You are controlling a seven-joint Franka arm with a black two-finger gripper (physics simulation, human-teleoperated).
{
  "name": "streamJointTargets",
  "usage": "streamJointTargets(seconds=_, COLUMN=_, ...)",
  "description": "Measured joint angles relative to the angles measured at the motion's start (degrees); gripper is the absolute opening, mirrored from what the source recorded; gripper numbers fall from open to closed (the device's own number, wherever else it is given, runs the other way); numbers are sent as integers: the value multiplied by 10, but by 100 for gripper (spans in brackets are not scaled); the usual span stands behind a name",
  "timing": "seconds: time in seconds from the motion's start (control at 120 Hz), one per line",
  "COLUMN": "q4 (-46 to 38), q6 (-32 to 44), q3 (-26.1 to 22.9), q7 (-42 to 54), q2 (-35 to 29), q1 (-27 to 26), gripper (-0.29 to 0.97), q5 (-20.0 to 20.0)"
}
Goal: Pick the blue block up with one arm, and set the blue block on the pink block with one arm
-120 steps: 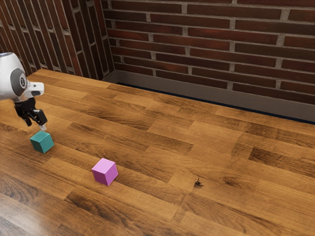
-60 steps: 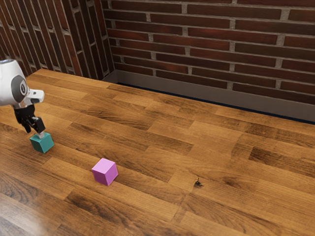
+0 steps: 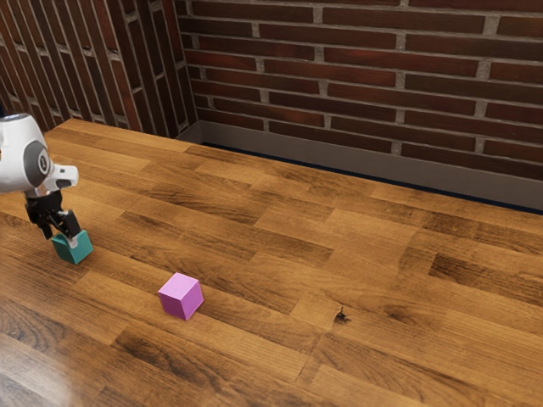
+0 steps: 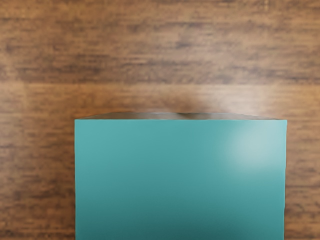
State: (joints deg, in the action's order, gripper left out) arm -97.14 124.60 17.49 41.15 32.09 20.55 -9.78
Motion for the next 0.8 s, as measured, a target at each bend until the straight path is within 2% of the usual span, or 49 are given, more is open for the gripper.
streamJointTargets(seconds=0.392, q4=1, q6=13, q3=-10, q7=-12, q2=8, q1=0, gripper=68, q5=-19)
streamJointTargets(seconds=0.8, q4=2, q6=26, q3=-10, q7=-18, q2=22, q1=1, gripper=59, q5=-20)
